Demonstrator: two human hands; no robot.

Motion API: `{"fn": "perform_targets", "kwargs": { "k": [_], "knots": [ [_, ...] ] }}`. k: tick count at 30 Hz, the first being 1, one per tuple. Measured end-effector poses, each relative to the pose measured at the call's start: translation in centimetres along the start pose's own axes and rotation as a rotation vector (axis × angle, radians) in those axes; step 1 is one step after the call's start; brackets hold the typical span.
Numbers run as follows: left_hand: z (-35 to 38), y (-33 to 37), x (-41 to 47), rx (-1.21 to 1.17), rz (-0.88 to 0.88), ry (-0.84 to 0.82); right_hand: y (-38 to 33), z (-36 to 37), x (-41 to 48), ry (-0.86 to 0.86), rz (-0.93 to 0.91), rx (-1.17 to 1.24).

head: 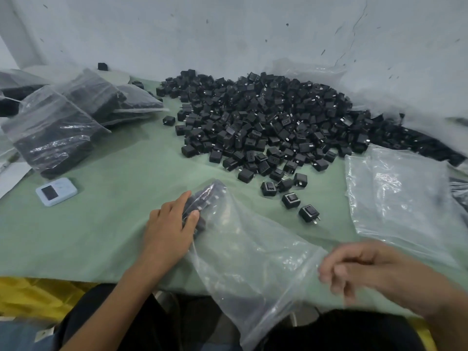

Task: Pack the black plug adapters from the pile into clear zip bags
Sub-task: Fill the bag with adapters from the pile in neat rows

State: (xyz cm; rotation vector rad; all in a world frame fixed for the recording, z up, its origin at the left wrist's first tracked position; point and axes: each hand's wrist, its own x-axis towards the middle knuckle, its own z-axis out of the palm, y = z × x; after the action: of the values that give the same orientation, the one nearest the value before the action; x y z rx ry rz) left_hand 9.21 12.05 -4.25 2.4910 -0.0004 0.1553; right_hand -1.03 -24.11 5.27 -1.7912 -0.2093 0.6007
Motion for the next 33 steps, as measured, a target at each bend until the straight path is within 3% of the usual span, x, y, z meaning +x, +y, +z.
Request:
{"fn": "perform_targets", "kwargs": {
  "k": [3,4,6,9,12,15,17,20,24,26,28,30,33],
  "knots": [
    [0.1,0.0,0.1,-0.020,-0.012,0.000,0.3,-3.1,4.3,0.498,-0.027,-0.222],
    [0.1,-0.1,0.2,-0.023,-0.008,0.002,0.7,-3.7,6.5,0.584,0.000,-0.386],
    [0.2,-0.2,0.2,-0.024,-0.008,0.002,1.8,-4.1,9.8,0.558,0.120,-0.734],
    [0.4,-0.4,0.3,-0.018,-0.009,0.001,3.2,-4.2,11.5,0.535,0.188,-0.875],
    [0.5,-0.6,0.4,-0.009,0.000,0.000,3.6,-4.0,9.3,0.662,0.109,-0.734],
    [0.5,-0.6,0.4,0.002,0.004,0.000,2.9,-2.6,3.3,0.761,-0.032,-0.281],
    [0.5,-0.6,0.3,-0.004,0.000,0.000,2.6,-0.5,-2.1,0.640,-0.107,0.000],
    [0.5,-0.5,0.2,-0.005,0.001,0.001,3.8,3.9,-8.0,0.358,-0.027,0.367],
    [0.5,-0.6,0.4,0.011,0.009,-0.014,3.8,10.1,-6.7,0.079,0.044,0.731],
    [0.5,-0.6,0.5,0.019,0.012,-0.023,3.3,12.6,-4.0,0.155,0.059,0.875],
    [0.4,-0.7,0.5,0.028,0.014,-0.030,2.4,14.4,-1.4,0.403,0.084,0.938],
    [0.5,-0.7,0.5,0.030,0.019,-0.033,1.5,15.2,1.0,0.516,0.068,0.908],
    [0.5,-0.8,0.6,0.043,0.035,-0.033,1.0,14.7,3.1,0.567,0.003,0.472]
  ]
}}
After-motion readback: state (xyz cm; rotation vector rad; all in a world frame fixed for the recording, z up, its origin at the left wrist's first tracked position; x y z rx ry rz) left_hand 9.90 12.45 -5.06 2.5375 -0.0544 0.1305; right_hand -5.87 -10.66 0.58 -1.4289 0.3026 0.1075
